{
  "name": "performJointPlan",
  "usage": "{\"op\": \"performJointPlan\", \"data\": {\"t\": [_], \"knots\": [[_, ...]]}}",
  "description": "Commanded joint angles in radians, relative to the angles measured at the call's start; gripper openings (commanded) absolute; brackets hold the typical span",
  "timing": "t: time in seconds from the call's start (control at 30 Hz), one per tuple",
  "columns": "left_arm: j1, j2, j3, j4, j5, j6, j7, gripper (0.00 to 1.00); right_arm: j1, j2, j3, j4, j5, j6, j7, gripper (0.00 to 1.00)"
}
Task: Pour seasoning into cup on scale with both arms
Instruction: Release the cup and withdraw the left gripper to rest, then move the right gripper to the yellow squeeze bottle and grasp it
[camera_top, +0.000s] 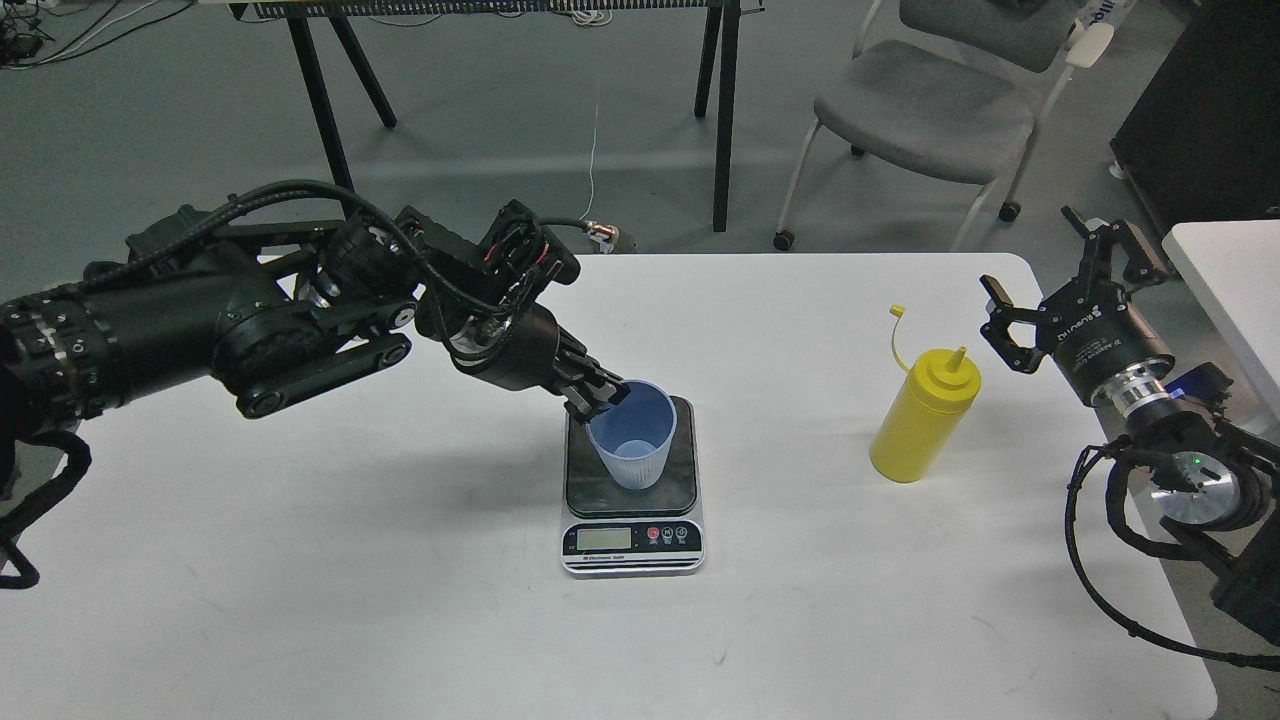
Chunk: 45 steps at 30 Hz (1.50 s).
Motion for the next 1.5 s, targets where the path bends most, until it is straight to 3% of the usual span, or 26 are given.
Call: {"op": "performJointPlan", "data": {"t": [0.0,0.2,0.47,0.57,0.7,0.83,1.0,1.17,1.47], "knots": [[-0.006,0.002,-0.005,0.001,-0.081,0.000,0.000,0.58,0.002,0.002,0.000,0.000,0.001,0.000,0.000,1.00],[-0.031,0.013,-0.029,0.001,-0.119,0.000,0.000,0.71,0.000,0.002,-0.003,0.002,0.001,0.000,0.000,1.00],[-0.086,0.160,-0.265,0.039,-0.419,0.000,0.000,0.78,-0.032,-0.026,0.018,0.002,0.016,0.000,-0.003,1.00],[-0.068,0.217,-0.394,0.129,-0.658,0.000,0.000,0.81,-0.079,-0.084,0.040,0.008,0.065,0.000,-0.015,1.00],[0.017,0.263,-0.438,0.301,-1.091,0.000,0.000,0.82,-0.173,-0.175,0.031,0.043,0.207,0.000,-0.060,1.00],[0.109,0.248,-0.441,0.522,-1.403,0.000,0.000,0.85,-0.318,-0.282,0.031,0.236,0.316,0.000,-0.072,1.00],[0.211,0.223,-0.442,0.570,-1.524,0.000,0.000,0.85,-0.487,-0.334,0.041,0.440,0.359,0.000,-0.055,1.00],[0.287,0.226,-0.453,0.572,-1.557,0.000,0.000,0.85,-0.543,-0.319,0.032,0.547,0.361,0.000,0.015,1.00],[0.319,0.232,-0.456,0.572,-1.566,0.000,0.000,0.85,-0.544,-0.138,0.040,0.555,0.340,0.000,0.015,1.00]]}}
